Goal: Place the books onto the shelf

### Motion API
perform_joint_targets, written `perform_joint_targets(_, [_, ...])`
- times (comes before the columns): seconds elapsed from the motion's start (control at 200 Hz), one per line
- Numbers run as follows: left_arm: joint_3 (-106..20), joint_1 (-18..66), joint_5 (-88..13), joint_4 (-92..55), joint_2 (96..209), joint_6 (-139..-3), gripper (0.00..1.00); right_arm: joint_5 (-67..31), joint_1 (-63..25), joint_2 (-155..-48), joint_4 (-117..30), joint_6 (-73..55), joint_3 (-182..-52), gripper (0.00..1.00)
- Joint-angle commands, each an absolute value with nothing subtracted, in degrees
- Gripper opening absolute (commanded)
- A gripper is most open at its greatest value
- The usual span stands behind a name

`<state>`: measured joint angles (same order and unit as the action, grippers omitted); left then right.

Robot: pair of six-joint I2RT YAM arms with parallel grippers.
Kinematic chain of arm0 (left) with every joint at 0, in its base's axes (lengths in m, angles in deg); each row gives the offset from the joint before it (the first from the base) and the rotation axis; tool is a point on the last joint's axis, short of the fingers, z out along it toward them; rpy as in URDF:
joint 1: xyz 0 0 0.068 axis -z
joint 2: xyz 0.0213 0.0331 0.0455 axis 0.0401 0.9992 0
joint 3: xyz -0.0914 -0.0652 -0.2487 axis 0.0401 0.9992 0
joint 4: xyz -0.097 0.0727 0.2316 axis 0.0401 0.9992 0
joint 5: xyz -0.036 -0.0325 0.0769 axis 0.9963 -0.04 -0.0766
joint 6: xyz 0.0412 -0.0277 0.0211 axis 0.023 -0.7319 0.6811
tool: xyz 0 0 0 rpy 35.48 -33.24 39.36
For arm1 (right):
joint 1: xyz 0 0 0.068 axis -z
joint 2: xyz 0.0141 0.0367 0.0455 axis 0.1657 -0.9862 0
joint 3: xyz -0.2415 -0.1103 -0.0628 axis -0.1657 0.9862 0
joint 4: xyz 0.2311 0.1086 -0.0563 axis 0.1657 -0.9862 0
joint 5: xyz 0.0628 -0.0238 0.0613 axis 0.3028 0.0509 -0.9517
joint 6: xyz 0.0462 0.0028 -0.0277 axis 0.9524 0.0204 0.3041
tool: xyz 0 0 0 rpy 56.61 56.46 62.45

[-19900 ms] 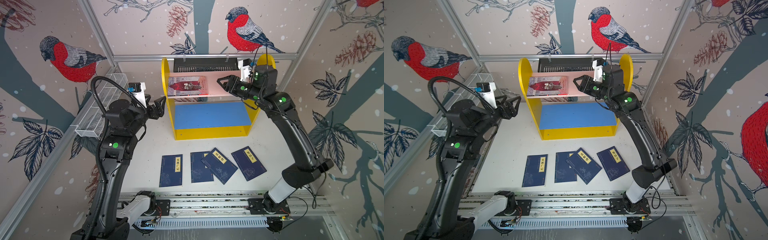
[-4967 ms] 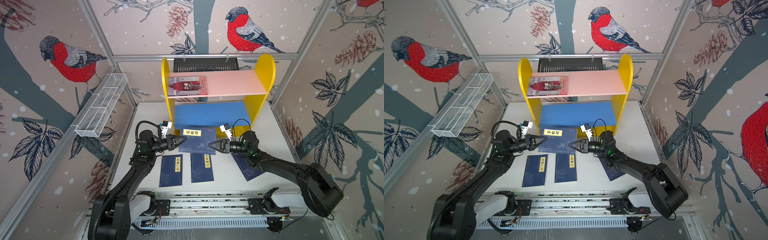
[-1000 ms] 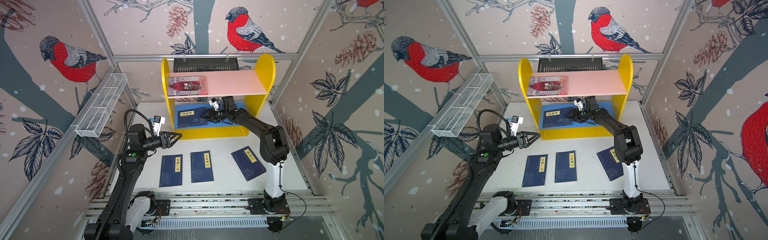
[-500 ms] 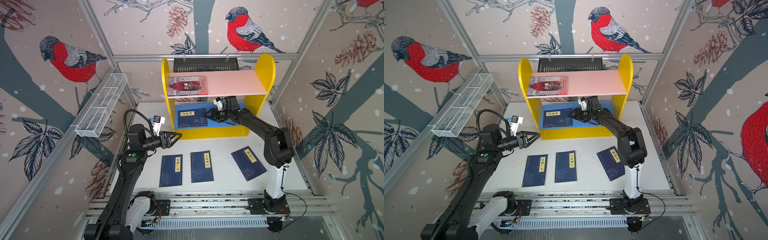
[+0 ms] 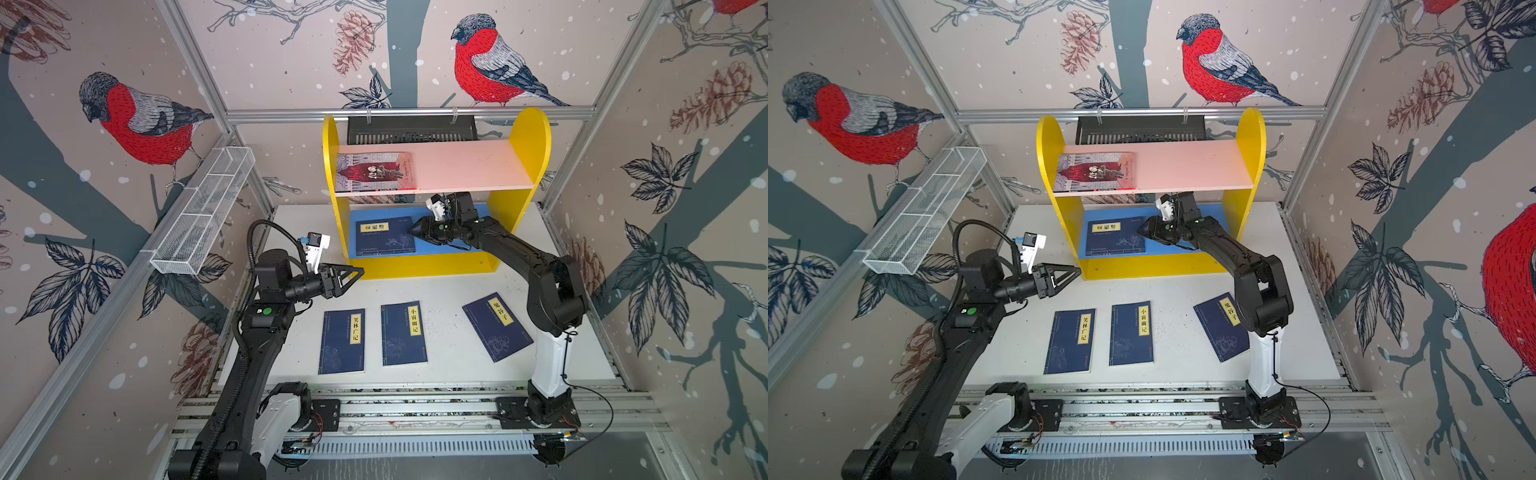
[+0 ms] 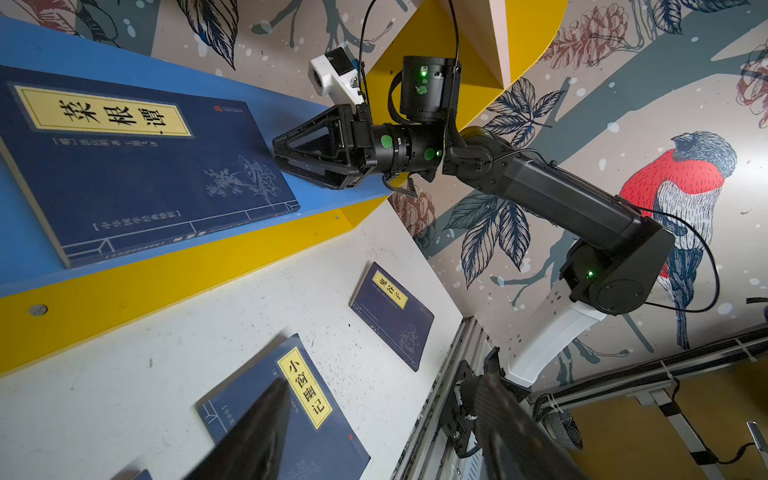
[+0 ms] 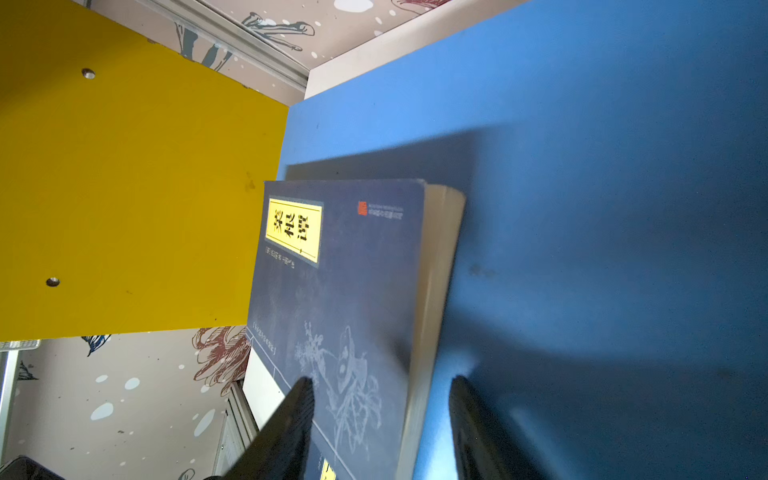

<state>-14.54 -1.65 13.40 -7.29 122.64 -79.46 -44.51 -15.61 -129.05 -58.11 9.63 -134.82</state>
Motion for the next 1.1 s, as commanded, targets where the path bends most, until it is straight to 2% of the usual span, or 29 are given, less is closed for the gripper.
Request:
perform_joint_targets(0.0, [-14.50, -1.83, 14.34, -8.93, 122.40, -78.81, 0.71, -44.56, -15.86, -129.91, -60.72, 9.26, -135.51, 0.55])
perform_joint_targets(1.096, [-13.71, -1.77, 15.23, -10.95, 122.14, -80.68, 0.72, -44.70, -17.46, -131.24, -60.25, 10.70, -137.47, 0.54])
